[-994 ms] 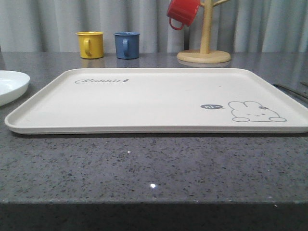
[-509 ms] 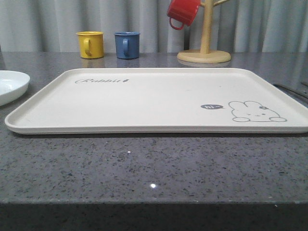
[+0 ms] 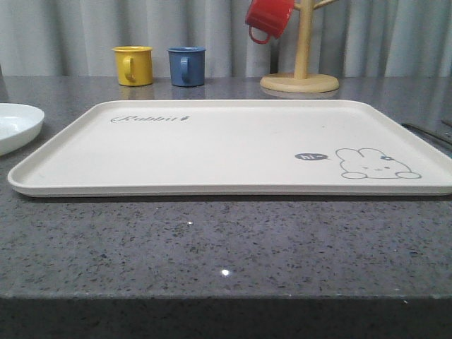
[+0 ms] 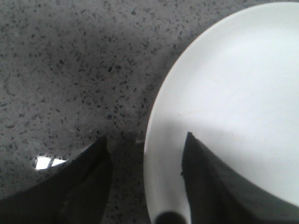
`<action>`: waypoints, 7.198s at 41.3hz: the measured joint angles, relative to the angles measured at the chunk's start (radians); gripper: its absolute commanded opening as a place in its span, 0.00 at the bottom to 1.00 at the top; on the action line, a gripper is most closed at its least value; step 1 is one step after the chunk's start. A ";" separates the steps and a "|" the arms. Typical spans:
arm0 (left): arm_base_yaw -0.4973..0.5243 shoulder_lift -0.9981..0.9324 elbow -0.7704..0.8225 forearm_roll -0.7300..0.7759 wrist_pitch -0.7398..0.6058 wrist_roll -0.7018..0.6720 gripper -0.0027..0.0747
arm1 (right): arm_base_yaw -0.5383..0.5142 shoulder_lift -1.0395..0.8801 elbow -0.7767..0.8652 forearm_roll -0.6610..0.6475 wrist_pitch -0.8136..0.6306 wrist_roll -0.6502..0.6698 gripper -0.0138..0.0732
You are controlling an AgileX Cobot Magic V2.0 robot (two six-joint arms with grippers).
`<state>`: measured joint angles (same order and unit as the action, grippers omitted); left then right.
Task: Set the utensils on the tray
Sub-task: 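Grasp the white plate's rim with the left gripper, then lift the plate with the left gripper and lower it onto the tray, then open the left gripper and raise it away from the plate, then move the right gripper over the fork and grasp it, then carry the fork with the right gripper onto the tray beside the plate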
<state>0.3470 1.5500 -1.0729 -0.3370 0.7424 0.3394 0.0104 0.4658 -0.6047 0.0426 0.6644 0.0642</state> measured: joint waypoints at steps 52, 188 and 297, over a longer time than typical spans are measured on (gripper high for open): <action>-0.380 -0.182 -0.157 -0.134 0.122 0.001 0.01 | 0.000 0.000 0.000 0.000 0.000 0.000 0.72; -0.644 -1.067 0.299 0.358 0.159 -0.306 0.44 | 0.100 0.719 -0.465 0.000 0.400 -0.053 0.72; -0.644 -1.067 0.299 0.358 0.159 -0.306 0.44 | 0.308 1.029 -0.746 0.054 0.467 0.085 0.24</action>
<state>-0.2968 0.4827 -0.7740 0.0214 0.9019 0.0336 0.3187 1.4950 -1.3506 0.0968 1.1312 0.1495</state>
